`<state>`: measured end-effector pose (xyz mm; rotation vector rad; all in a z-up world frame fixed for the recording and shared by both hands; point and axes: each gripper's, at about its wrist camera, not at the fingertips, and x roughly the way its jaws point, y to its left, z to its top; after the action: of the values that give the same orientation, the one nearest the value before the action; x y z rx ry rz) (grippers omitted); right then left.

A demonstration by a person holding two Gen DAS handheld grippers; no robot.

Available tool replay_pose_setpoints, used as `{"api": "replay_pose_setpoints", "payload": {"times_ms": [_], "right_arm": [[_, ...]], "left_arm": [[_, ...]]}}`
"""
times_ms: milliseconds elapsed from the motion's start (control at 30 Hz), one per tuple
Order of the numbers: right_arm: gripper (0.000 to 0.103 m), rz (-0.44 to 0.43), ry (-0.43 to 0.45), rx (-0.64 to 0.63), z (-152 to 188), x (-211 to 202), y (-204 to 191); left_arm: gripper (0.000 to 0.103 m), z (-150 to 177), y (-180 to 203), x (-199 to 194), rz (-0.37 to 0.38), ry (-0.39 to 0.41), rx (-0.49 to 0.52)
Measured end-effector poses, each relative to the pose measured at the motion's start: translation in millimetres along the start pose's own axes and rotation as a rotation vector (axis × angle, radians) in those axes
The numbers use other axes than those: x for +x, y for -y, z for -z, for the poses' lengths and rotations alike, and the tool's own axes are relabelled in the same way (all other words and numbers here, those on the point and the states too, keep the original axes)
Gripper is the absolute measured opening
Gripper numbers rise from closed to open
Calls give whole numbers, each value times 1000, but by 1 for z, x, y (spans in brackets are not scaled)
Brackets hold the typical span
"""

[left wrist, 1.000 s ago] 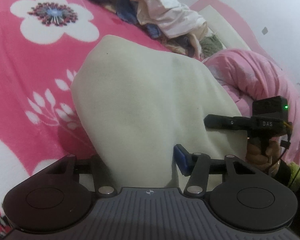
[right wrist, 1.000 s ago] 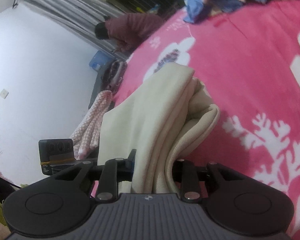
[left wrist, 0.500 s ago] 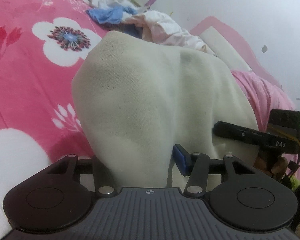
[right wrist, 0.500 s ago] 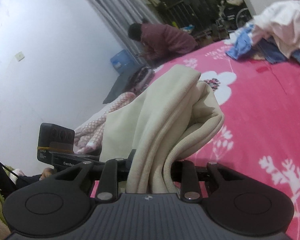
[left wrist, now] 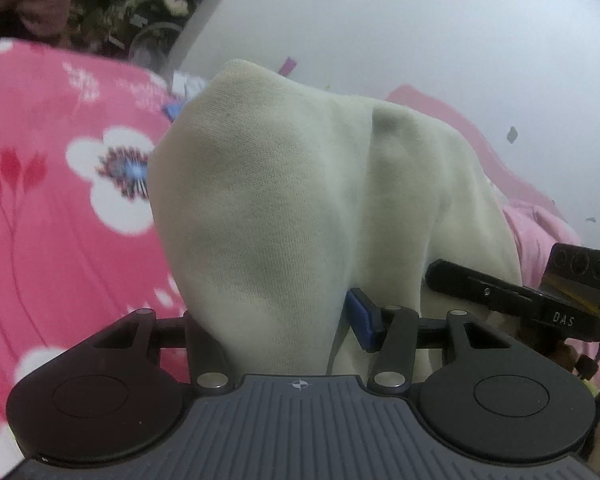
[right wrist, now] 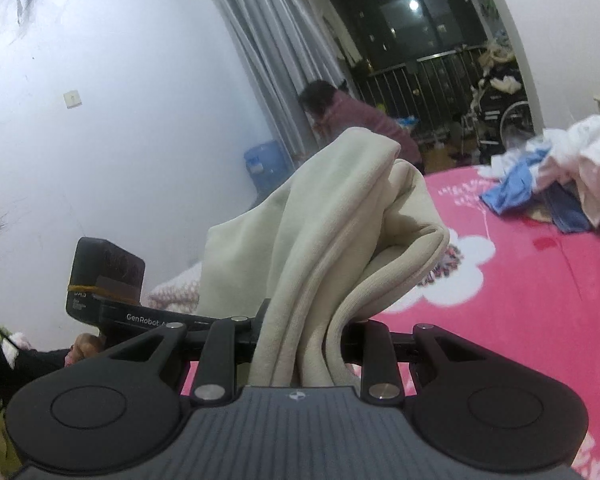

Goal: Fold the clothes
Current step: 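Lift the hoodie bundle off the bedspread with both grippers, then carry the hoodie bundle onto the stack of folded clothes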

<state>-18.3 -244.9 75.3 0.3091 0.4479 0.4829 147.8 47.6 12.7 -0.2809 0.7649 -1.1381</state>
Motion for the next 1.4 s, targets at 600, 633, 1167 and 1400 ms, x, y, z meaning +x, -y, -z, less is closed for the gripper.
{"api": "replay_pose_setpoints", "payload": {"times_ms": [600,633,1167,1400], "right_arm": [[28,-314,16,-68,-158,146,-93],[28,-339,8,-47,-163,159,-102],[28,-540,-281,400,-127,398,-145],[28,-353,-356,525,-76,485,-88]], "left_arm": [[50,-110,-29,-171,-309,434,23],[50,-113,-33,-185,-345,451,23],[51,-145,-187,-266,-574,337,-238],[51,-137,-310,-224,-571,217,-382]]}}
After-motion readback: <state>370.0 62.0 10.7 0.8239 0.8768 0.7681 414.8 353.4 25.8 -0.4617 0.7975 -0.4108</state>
